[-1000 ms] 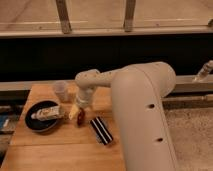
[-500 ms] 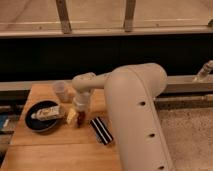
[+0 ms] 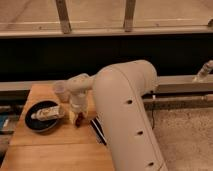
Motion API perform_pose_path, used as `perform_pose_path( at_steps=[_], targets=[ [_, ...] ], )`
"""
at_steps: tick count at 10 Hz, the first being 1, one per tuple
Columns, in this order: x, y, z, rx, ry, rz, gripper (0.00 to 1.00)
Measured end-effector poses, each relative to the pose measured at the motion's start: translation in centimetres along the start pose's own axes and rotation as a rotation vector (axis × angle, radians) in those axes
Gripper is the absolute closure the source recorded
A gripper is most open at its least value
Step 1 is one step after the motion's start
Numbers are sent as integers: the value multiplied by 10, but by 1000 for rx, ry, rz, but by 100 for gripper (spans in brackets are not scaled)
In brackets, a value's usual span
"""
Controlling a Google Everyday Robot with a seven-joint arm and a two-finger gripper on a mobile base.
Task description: Place the pepper in the ceramic cup
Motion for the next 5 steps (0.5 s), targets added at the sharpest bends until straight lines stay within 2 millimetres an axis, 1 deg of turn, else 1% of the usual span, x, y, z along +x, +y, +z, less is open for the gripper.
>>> perform_pose_path(
  at_steps=[1, 2, 3, 4, 5],
  targets=[
    [-4, 3, 3, 26, 4, 9, 73],
    [-5, 3, 4, 47, 8, 16, 81],
    [-7, 2, 3, 75, 8, 29, 93],
    [-8, 2, 1, 91, 5, 40, 99],
    [-7, -2, -3, 93, -8, 57, 100]
  ],
)
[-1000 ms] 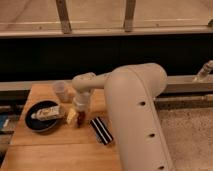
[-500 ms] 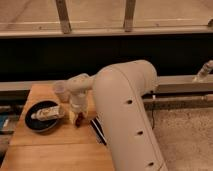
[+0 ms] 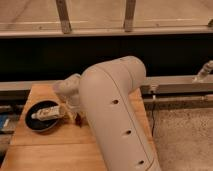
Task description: Place the pepper in the ceramic cup
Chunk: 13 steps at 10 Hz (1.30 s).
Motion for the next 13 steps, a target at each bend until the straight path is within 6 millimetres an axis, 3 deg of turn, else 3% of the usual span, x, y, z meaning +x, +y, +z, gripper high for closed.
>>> perform_pose_path(
  at_steps=[4, 7, 9, 11, 13],
  targets=[
    [1, -25, -50, -23, -111, 40, 100],
    [-8, -49, -106, -57, -238, 34, 100],
    [-23, -56, -149, -79, -347, 4, 100],
    [-41, -56, -173, -90, -422, -25, 100],
    [-72, -44, -190, -114, -491, -78, 100]
  ],
)
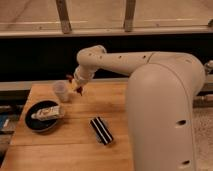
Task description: Place the pepper in the ceramic cup
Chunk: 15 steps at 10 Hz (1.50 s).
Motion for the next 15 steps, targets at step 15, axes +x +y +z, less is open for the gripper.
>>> perform_pose_path(
  at_steps=[15],
  targets=[
    [-91, 32, -7, -73, -121, -176, 100]
  ],
)
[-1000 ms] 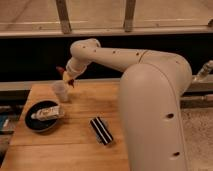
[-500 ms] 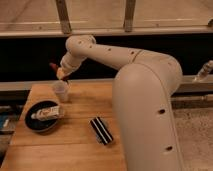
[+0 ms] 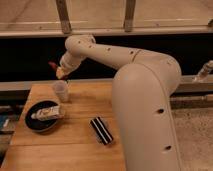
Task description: Place the pepper in the ceramic cup
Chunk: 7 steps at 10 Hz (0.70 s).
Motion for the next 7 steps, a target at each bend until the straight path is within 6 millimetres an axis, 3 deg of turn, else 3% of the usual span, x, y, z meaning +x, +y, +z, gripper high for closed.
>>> perform_pose_path(
  at_steps=[4, 7],
  targets=[
    [-30, -3, 13, -44, -72, -44, 100],
    [-25, 4, 51, -92, -20, -56, 100]
  ],
)
